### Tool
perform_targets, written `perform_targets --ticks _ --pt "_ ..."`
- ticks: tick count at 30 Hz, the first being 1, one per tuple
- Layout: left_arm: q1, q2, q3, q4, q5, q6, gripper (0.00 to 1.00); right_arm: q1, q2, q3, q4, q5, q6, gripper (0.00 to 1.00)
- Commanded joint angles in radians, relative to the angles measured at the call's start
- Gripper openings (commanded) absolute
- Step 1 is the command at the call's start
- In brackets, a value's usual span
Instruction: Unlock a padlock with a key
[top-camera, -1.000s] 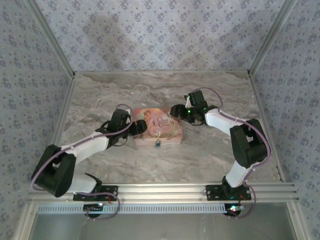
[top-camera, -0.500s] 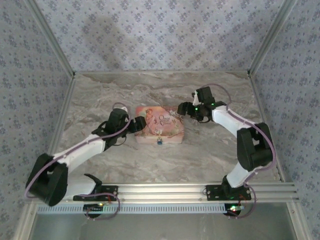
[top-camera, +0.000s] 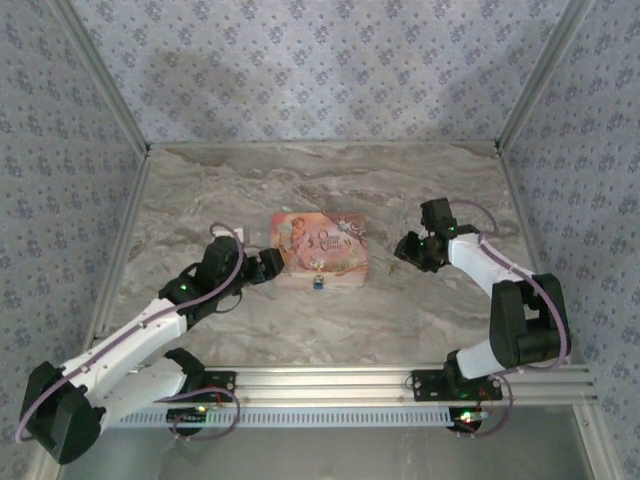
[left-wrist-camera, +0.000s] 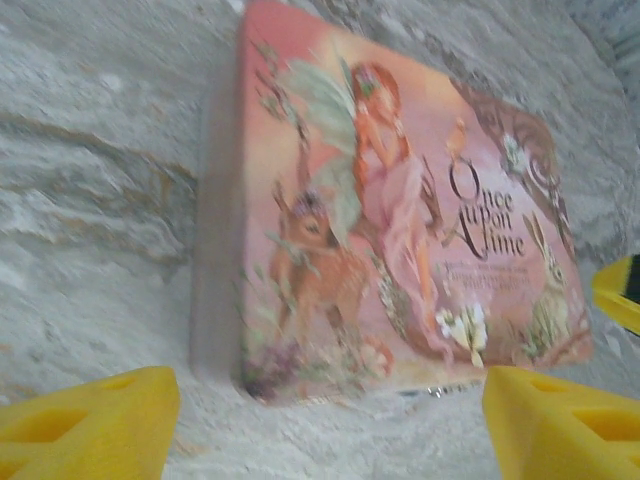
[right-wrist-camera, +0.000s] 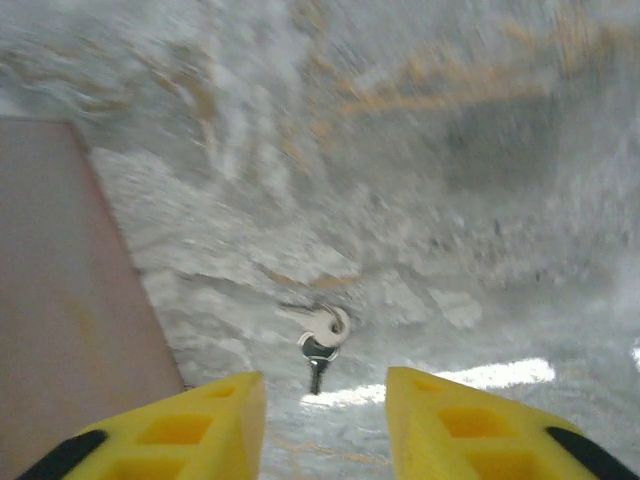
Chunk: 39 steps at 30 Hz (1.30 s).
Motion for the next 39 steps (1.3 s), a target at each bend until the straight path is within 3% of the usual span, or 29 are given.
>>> perform_targets --ticks 1,8,23,30,39 --pt "-0.062 0.008 -0.017 0.007 -0.036 -0.058 0.79 -0.005 0.033 -0.026 0.038 -0.046 0.063 0.35" --pt "-0.121 0.055 -0.03 0.047 -0.055 -0.086 0.79 -0.013 0.07 -0.057 0.112 -0.063 0.121 0.32" --pt "-0.136 0.015 -0.098 0.063 -0.078 -0.14 0.79 -0.008 0.17 -0.035 0.165 -0.069 0.193 0.32" --pt "-0.135 0.001 -0.123 0.071 -0.082 -0.154 0.78 0.006 0.235 -0.007 0.17 -0.074 0.207 0.24" --pt "-0.136 -0.026 -0.152 0.072 -0.088 -0.171 0.78 0.009 0.256 0.0 0.185 -0.081 0.217 0.0"
